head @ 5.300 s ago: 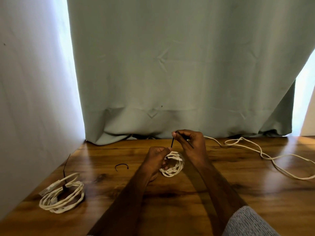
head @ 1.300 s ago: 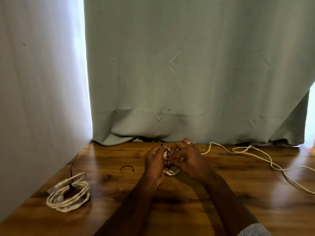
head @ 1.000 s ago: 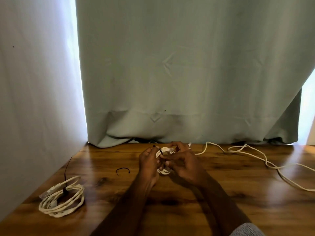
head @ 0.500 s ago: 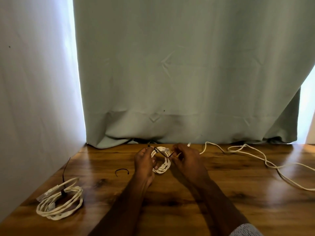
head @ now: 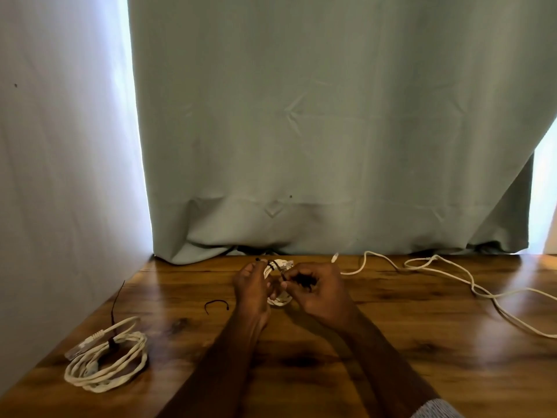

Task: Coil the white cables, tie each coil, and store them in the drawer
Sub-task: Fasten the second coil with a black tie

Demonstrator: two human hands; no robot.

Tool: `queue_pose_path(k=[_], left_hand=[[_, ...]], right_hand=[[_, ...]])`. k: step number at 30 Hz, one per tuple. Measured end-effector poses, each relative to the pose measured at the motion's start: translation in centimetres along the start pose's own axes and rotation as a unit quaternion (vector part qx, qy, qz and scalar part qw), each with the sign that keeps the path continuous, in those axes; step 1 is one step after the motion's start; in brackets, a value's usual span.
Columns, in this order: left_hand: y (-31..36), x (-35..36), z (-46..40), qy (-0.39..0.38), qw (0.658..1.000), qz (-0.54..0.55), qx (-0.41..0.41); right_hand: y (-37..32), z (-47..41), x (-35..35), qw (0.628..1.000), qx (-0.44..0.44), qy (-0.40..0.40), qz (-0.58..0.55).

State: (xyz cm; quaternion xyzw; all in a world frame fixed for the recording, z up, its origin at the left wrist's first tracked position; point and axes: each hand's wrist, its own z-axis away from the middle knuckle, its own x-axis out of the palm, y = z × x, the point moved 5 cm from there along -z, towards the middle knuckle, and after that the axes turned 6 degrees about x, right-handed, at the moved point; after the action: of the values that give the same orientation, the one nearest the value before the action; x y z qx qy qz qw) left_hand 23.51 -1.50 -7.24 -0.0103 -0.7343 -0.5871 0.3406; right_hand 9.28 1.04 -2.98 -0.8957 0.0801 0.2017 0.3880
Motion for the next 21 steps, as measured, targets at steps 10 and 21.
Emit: queue_pose_path(k=[10, 21], left_hand=[[-0.1, 1.7, 1.0, -0.061, 0.997, 0.040, -0.027], [-0.5, 2.6, 1.5, -0.130, 0.989, 0.073, -0.026]], right_hand=[[0.5, 0.0, -0.1, 0.963, -0.114, 0.045, 0.239], [1.7, 0.1, -1.2, 0.973, -0.008, 0.066, 0.219]])
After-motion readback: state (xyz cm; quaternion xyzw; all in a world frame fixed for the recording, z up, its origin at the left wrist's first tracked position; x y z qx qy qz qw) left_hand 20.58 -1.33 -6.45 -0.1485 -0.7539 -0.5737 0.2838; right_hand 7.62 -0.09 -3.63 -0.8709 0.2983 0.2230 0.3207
